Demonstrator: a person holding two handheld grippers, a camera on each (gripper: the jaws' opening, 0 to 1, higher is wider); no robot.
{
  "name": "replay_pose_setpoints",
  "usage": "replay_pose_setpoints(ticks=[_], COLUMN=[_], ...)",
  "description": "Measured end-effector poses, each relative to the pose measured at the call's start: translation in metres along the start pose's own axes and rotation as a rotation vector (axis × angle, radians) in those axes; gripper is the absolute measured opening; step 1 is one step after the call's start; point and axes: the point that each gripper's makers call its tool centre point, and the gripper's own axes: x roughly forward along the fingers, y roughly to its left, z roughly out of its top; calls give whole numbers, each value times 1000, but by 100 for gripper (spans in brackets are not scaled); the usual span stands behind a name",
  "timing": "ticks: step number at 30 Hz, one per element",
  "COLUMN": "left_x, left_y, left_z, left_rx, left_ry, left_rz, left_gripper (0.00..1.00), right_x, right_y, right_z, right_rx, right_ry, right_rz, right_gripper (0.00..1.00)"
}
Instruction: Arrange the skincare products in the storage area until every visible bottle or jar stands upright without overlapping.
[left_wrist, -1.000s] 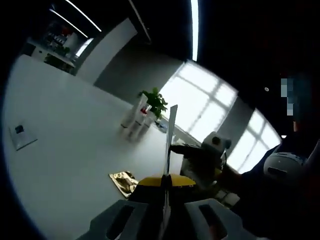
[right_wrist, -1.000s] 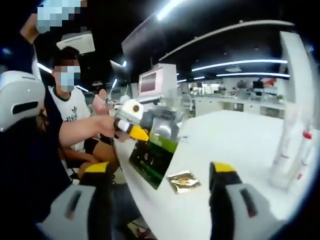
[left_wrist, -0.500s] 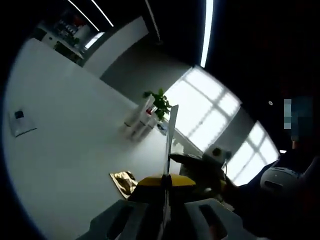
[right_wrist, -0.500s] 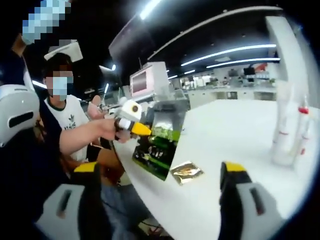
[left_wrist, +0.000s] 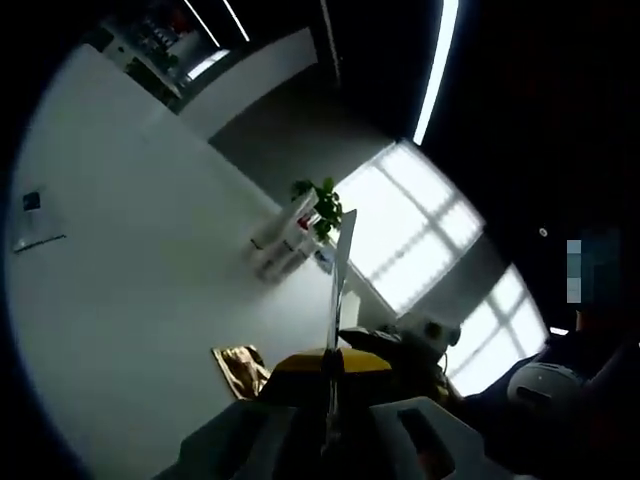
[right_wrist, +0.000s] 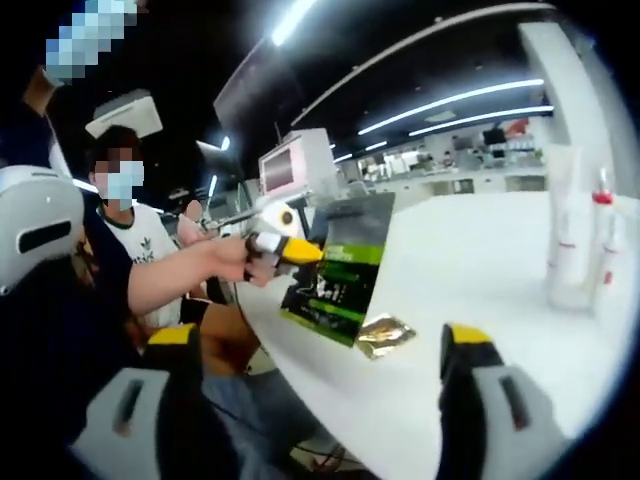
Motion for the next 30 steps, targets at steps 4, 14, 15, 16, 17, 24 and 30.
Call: replay_pose_setpoints(ticks=[4, 14, 15, 16, 17, 24, 30], left_x=[4, 11, 13, 14, 16, 32, 45], left_y=[-1, 7, 7, 6, 6, 10, 19], left_z=[1, 3, 6, 7, 9, 16, 23], left_rx=[-18, -40, -45, -51, -54, -57, -57], left_ry=[-5, 29, 30, 29, 32, 62, 93], left_rz=[-11, 7, 3, -1, -6, -9, -9], left_gripper=[0, 0, 0, 0, 0, 0, 0], right_x=[0, 1, 0, -1, -3, -1, 0], right_y=[1, 0, 0, -1, -1, 0, -3], right_z=[-2, 1, 2, 4, 7, -6, -11], right_rx=[10, 11, 13, 16, 14, 54, 56], right_ry=[-4, -52, -61, -75, -98, -117, -114], right_rz=[-3, -33, -41, -50, -66, -93, -125], right_gripper=[100, 100, 100, 100, 100, 100, 99])
